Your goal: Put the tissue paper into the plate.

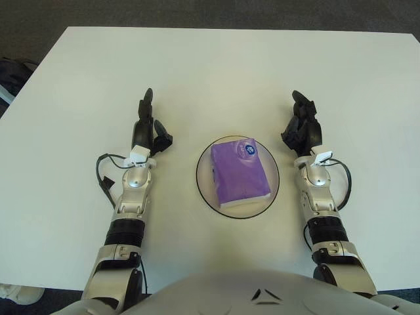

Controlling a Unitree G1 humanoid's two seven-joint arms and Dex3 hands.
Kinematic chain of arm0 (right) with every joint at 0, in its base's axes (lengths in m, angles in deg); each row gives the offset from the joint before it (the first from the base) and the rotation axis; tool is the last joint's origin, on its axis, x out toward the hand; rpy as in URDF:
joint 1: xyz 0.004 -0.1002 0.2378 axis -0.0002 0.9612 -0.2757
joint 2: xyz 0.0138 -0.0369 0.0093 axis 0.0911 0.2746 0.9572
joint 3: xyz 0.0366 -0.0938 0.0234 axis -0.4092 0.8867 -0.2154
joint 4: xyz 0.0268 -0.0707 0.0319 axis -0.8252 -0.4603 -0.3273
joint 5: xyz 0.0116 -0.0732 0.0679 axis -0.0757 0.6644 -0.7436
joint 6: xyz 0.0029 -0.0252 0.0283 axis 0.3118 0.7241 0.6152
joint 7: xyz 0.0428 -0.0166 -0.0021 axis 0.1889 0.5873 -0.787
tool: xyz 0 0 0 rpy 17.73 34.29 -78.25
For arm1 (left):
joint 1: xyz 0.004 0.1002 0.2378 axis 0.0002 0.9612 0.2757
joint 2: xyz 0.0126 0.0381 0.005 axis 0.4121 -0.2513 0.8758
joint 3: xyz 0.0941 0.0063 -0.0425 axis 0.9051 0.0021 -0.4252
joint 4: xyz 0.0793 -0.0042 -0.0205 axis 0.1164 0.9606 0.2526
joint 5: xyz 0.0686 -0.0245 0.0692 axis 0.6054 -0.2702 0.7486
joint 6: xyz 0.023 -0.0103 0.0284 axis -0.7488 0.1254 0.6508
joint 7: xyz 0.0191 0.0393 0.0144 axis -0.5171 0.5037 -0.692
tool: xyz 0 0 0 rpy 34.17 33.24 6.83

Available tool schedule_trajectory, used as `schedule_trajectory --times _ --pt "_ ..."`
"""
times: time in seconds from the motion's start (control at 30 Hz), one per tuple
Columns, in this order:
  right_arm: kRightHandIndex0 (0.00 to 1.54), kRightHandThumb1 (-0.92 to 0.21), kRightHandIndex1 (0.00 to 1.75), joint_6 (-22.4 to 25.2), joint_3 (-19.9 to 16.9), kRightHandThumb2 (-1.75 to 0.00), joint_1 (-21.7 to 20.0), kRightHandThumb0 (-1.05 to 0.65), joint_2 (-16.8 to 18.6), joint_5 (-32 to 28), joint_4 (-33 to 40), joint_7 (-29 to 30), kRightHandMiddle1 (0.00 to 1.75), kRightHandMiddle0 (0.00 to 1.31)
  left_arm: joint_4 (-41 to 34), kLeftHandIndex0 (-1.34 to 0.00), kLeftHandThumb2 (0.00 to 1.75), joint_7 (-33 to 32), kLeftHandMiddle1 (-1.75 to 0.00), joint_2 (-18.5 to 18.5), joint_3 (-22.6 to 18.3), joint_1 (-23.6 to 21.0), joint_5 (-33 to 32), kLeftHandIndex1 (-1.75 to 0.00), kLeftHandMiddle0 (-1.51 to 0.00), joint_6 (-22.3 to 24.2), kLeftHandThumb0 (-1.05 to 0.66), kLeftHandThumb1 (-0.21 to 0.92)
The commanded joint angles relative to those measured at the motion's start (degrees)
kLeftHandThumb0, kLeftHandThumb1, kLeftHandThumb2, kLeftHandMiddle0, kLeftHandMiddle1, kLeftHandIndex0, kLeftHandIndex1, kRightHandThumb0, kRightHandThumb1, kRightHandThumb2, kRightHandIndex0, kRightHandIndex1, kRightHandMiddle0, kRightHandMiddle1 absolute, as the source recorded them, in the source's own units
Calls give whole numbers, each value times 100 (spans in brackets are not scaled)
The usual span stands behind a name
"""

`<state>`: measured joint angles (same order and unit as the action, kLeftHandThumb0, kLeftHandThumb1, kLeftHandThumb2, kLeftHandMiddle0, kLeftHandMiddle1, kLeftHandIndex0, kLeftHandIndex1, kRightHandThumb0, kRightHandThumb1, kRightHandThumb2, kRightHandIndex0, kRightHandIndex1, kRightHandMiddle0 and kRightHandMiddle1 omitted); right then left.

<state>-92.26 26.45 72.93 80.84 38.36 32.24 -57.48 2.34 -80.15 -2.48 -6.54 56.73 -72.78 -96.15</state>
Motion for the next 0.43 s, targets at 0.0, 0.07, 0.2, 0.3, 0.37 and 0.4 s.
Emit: schedule_trajectory --times 0.0,0.07,0.2,0.3,0.37,0.4 --pt "24 -92 0 838 47 -99 756 -72 115 -83 -422 -76 44 0 27 0 129 -23 -1 -57 50 464 70 -22 -3 544 -95 92" --pt "24 -92 0 855 45 -99 767 -72 115 -93 -397 -89 44 0 -72 0 129 -19 -1 -63 61 508 80 -21 -3 664 -96 92" --pt "24 -92 0 930 54 -99 784 -72 108 -103 -324 -132 43 0 -232 0 129 10 0 -63 81 560 85 -19 -3 908 -97 92" --pt "23 -92 0 1000 60 -98 821 -72 103 -103 -234 -163 43 0 -356 0 129 25 0 -69 100 615 79 -17 -3 1050 -98 92" --pt "23 -92 0 1105 75 -98 855 -73 96 -93 -109 -175 41 0 -440 0 129 46 0 -75 112 649 56 -17 -3 1142 -98 92" --pt "23 -92 0 1172 85 -98 882 -73 93 -87 -21 -182 40 0 -493 0 129 58 0 -79 120 673 44 -17 -3 1192 -98 92"
